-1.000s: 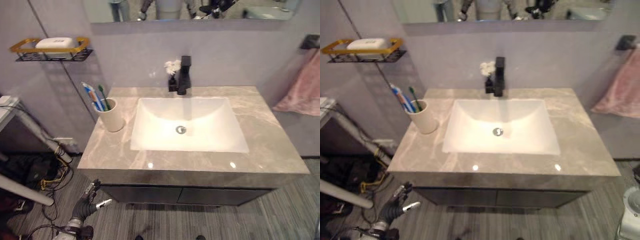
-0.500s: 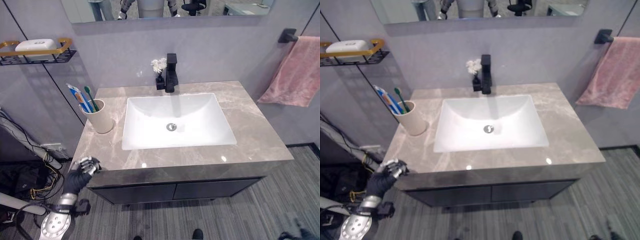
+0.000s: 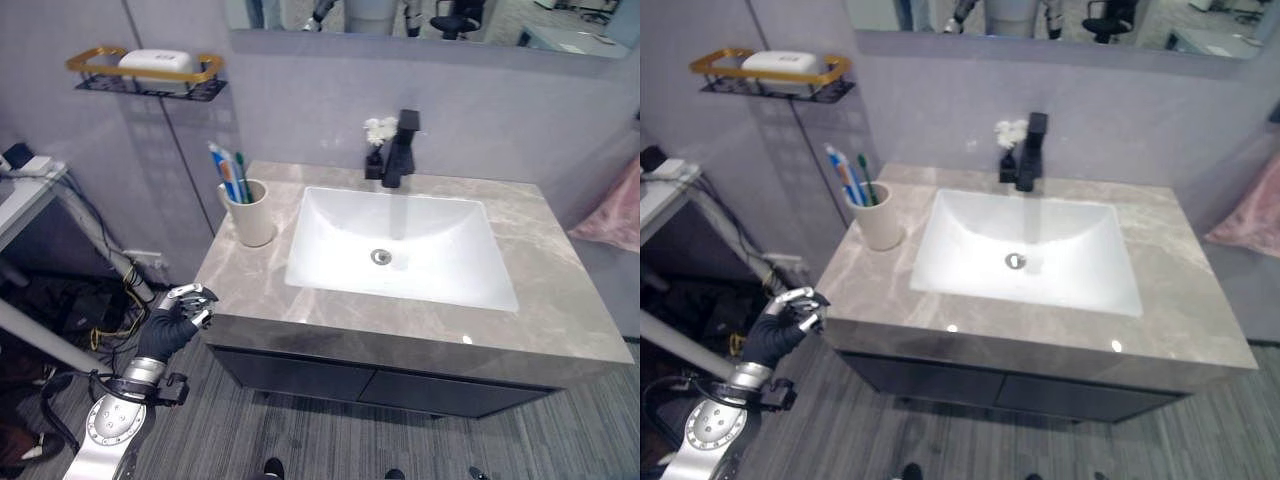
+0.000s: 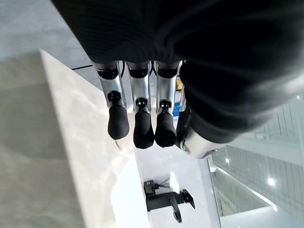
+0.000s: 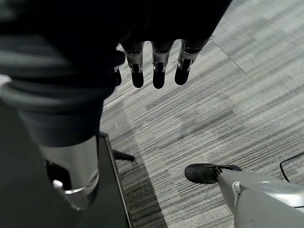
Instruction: Put brush and paste in cup on sink, flatten towel.
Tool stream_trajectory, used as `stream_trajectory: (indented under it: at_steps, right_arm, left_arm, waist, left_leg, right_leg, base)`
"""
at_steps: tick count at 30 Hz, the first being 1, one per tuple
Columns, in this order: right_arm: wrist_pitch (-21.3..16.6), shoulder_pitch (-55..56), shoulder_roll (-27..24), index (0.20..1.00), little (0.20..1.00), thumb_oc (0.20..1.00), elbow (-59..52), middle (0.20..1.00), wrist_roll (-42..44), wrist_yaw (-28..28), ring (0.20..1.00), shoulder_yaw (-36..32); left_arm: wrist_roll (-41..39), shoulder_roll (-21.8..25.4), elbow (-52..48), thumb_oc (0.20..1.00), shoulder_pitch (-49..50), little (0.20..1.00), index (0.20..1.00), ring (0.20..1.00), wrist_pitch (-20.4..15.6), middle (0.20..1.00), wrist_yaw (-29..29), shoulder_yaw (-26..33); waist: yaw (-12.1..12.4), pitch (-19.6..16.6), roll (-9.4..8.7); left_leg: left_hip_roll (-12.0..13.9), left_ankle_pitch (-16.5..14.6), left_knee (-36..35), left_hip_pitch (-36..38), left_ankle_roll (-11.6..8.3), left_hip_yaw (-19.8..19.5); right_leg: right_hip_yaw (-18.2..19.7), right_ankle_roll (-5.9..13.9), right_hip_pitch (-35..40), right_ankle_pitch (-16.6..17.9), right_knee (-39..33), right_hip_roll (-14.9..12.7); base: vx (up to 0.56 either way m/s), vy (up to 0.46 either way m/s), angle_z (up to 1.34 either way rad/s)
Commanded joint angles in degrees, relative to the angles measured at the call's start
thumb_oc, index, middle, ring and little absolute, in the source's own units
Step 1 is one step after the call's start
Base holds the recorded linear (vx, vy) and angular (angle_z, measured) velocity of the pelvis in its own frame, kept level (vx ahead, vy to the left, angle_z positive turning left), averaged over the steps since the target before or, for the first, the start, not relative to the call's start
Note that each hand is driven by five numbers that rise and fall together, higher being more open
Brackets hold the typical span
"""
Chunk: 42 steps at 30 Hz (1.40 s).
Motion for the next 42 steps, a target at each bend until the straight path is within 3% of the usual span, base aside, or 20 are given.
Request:
stream_trajectory:
  at_steps: [1, 3, 5, 8, 10, 12, 14, 15, 16, 22, 26, 32, 42]
  right_arm:
    - [-0.3, -1.1, -1.5, 1.0, 1.0, 1.0, -1.3, 1.0, -1.4, 0.1, 1.0, 1.2]
    - [-2.1, 0.2, -0.7, 1.0, 1.0, 1.0, -6.1, 1.0, -2.4, -0.9, 1.0, 2.4]
    - [-2.7, 1.0, -0.4, 1.0, 1.0, 1.0, -6.4, 1.0, -1.0, -0.3, 1.0, 2.3]
    - [-2.3, 0.3, -0.6, 1.0, 1.0, 1.0, -5.5, 1.0, -2.6, -1.6, 1.0, 2.5]
    - [-2.0, -1.0, -0.3, 1.0, 1.0, 1.0, -4.6, 1.0, -3.2, -1.8, 1.0, 3.1]
    - [-1.6, -1.3, -0.1, 1.0, 1.0, 1.0, -4.5, 1.0, -5.2, -1.6, 1.0, 5.0]
    - [-1.5, -1.0, 0.0, 1.0, 1.0, 1.0, -4.8, 1.0, -5.9, -1.5, 1.0, 5.6]
    - [-1.2, -0.2, 0.2, 1.0, 1.0, 1.0, -5.2, 1.0, -7.3, -1.1, 1.0, 7.0]
    - [-1.0, -0.2, 0.0, 1.0, 1.0, 1.0, -4.8, 1.0, -8.3, -1.0, 1.0, 7.7]
    - [-0.1, -0.2, 0.0, 1.0, 1.0, 1.0, -4.9, 1.0, -14.4, 0.3, 1.0, 12.0]
    - [0.1, -0.5, 0.5, 1.0, 1.0, 1.0, -5.7, 1.0, -19.3, 1.4, 1.0, 16.5]
    - [-1.1, -1.6, -0.2, 1.0, 1.0, 1.0, -11.0, 1.0, -25.4, 2.5, 1.0, 23.1]
    - [-1.0, -4.1, -0.9, 1.0, 1.0, 1.0, -12.5, 1.0, -26.8, 0.8, 1.0, 24.7]
  left_arm:
    - [-1.5, 0.7, -4.9, 0.2, -1.4, 0.2, 0.2, 0.2, -2.1, 0.2, -2.0, 1.3]
    - [-1.2, 0.0, -4.7, 0.2, -1.0, 0.2, 0.2, 0.2, -2.5, 0.2, -1.4, 1.1]
    - [-0.9, -0.1, -4.3, 0.2, -1.3, 0.2, 0.2, 0.2, -2.6, 0.2, -1.6, 0.5]
    - [-0.9, -0.4, -5.2, 0.2, 0.0, 0.2, 0.2, 0.2, -2.3, 0.2, -1.7, 1.2]
    - [-2.1, -0.1, -5.8, 0.2, -0.2, 0.2, 0.2, 0.2, -2.3, 0.2, -1.8, 1.6]
    - [-3.1, -0.4, -6.0, 0.2, -0.3, 0.2, 0.2, 0.2, -2.3, 0.2, -2.0, 2.0]
    - [-3.5, -0.6, -5.9, 0.2, -0.1, 0.2, 0.2, 0.2, -2.1, 0.2, -2.2, 2.0]
    - [-4.2, -0.7, -5.5, 0.2, -0.4, 0.2, 0.2, 0.2, -2.1, 0.2, -2.9, 1.7]
    - [-4.1, -0.9, -5.4, 0.2, -0.1, 0.2, 0.2, 0.2, -2.1, 0.2, -3.1, 1.8]
    - [-8.8, -2.2, -5.7, 0.2, 1.1, 0.2, 0.2, 0.2, -1.4, 0.2, -4.8, 2.4]
    - [-11.3, -2.4, -6.8, 0.2, 1.8, 0.2, 0.2, 0.2, -0.5, 0.2, -5.0, 3.1]
    - [-12.0, -1.5, -7.2, 0.2, 0.8, 0.2, 0.2, 0.2, -0.9, 0.2, -4.3, 2.6]
    - [-11.1, 0.1, -7.7, 0.2, -2.0, 0.2, 0.2, 0.2, -1.1, 0.2, -1.7, 3.6]
  waist:
    - [-0.9, 0.6, 2.32]
    - [-2.0, 1.4, 3.16]
    - [-3.7, 1.6, 4.0]
    - [-4.0, 2.2, 4.33]
    - [-4.4, 3.1, 3.82]
    - [-4.2, 3.6, 3.17]
    - [-4.2, 3.5, 2.82]
    - [-4.6, 3.4, 2.43]
    - [-4.6, 3.2, 2.4]
    - [-4.0, 1.6, 3.37]
    - [-3.8, 1.0, 4.36]
    - [-3.7, 1.2, 5.06]
    - [-3.3, 1.9, 6.25]
  left_leg:
    - [-1.1, -3.5, 4.3, -3.6, 1.77, -5.0]
    - [-1.4, -3.8, 4.3, -3.1, 2.55, -4.5]
    - [-1.8, -3.5, 2.8, -1.7, 2.86, -5.2]
    - [-2.4, -3.3, 1.2, -0.1, 2.81, -4.7]
    - [-2.3, -4.0, 1.1, 1.0, 2.53, -4.5]
    - [-2.5, -5.1, 2.5, 1.5, 2.54, -4.1]
    - [-2.7, -5.5, 2.8, 1.6, 2.46, -4.1]
    - [-3.1, -6.2, 3.2, 2.0, 2.53, -5.0]
    - [-3.1, -6.5, 2.9, 2.5, 2.49, -4.9]
    - [-2.5, -6.2, 1.0, 3.6, 1.76, -5.4]
    - [-1.4, -5.9, -0.1, 3.8, 1.19, -5.9]
    - [-0.7, -5.0, -1.4, 3.3, 0.37, -6.1]
    - [0.3, -2.9, -3.8, 1.5, -0.96, -6.3]
  right_leg:
    - [2.9, 1.64, 0.7, 7.1, 8.2, -3.1]
    - [5.4, 0.83, -1.9, 5.7, 11.6, -1.7]
    - [9.7, -1.1, -5.2, 1.3, 11.1, 3.4]
    - [7.2, -0.1, -6.3, 4.4, 5.0, 2.1]
    - [7.1, 1.63, -8.9, 8.5, 0.3, 1.3]
    - [5.8, 2.18, -9.5, 9.9, -1.1, 0.9]
    - [5.6, 2.12, -9.1, 9.7, -1.9, 1.1]
    - [8.7, 2.07, -9.1, 9.9, -1.9, 1.3]
    - [9.0, 1.93, -8.6, 10.1, -2.5, 1.7]
    - [8.1, 1.68, -7.3, 9.4, -3.5, 2.9]
    - [7.2, 0.89, -7.0, 6.4, -2.7, 4.0]
    - [6.9, 0.41, -7.2, 4.9, -2.2, 4.6]
    - [6.7, -0.21, -7.8, 3.7, -3.7, 5.6]
  base:
    - [-0.02, 0.257, 0.28]
    - [0.0, 0.204, 0.33]
    - [0.07, 0.141, -0.11]
    - [0.05, 0.051, -0.07]
    - [0.1, -0.07, 0.09]
    - [0.1, -0.056, 0.03]
    - [0.07, -0.048, 0.0]
    - [0.1, -0.064, 0.18]
    - [0.16, -0.085, 0.29]
    - [0.13, -0.062, 0.09]
    - [0.11, -0.053, 0.08]
    - [0.06, -0.038, 0.02]
    - [0.03, -0.032, 0.06]
